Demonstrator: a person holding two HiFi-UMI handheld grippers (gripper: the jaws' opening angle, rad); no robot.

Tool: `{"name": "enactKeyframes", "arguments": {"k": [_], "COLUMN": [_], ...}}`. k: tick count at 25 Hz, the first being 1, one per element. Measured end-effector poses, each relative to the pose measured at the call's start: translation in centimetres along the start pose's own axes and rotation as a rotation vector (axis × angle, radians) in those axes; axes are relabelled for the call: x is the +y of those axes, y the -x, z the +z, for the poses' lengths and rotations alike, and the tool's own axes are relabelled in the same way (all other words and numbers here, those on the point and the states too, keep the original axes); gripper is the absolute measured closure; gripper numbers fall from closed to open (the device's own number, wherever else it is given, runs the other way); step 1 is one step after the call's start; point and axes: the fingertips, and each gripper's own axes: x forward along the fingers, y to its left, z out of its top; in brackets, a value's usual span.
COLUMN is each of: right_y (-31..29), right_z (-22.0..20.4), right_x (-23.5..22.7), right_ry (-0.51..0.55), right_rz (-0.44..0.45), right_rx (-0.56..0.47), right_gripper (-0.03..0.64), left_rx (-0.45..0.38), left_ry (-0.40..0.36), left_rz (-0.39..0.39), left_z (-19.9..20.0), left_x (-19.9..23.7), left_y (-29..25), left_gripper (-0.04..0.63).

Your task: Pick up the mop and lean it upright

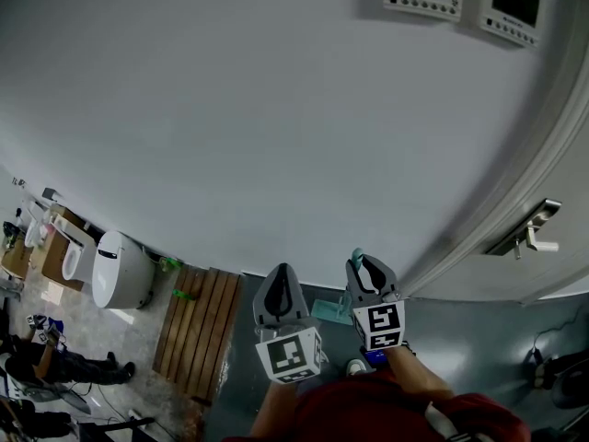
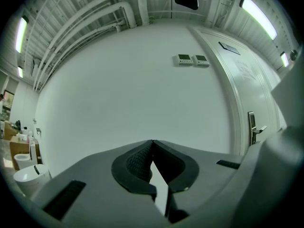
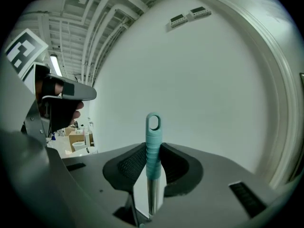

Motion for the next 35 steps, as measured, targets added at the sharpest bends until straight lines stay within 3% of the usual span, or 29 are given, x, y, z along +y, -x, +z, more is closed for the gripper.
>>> {"name": "enactKeyframes", "arguments": {"k": [6,17,35], "right_y": [-0.4,-1.4,-8.8], "right_z": [-3.1,-3.3,-2.9], "right_x": [0.4,0.0,-2.8], "right_ry": [0.011,0.034,0.053], "right_rz": [0.003,-0.016,-0.166], "right_rx": [0.056,0.029,0.019], "right_gripper": [0.511,0.511,0.505], "left_rx": [0.007,0.015,0.021], "left_ry": [-0.001,-0.007,-0.01], "left_rz": [0.005,0.0,0.013], "left_z": [-0.2,-0.4,-0.8], "left_x": [0.1,-0.3,0.5], "left_y": [-0.1,-0.3,0.7], "left_gripper": [0.581,0.581,0.583]}}
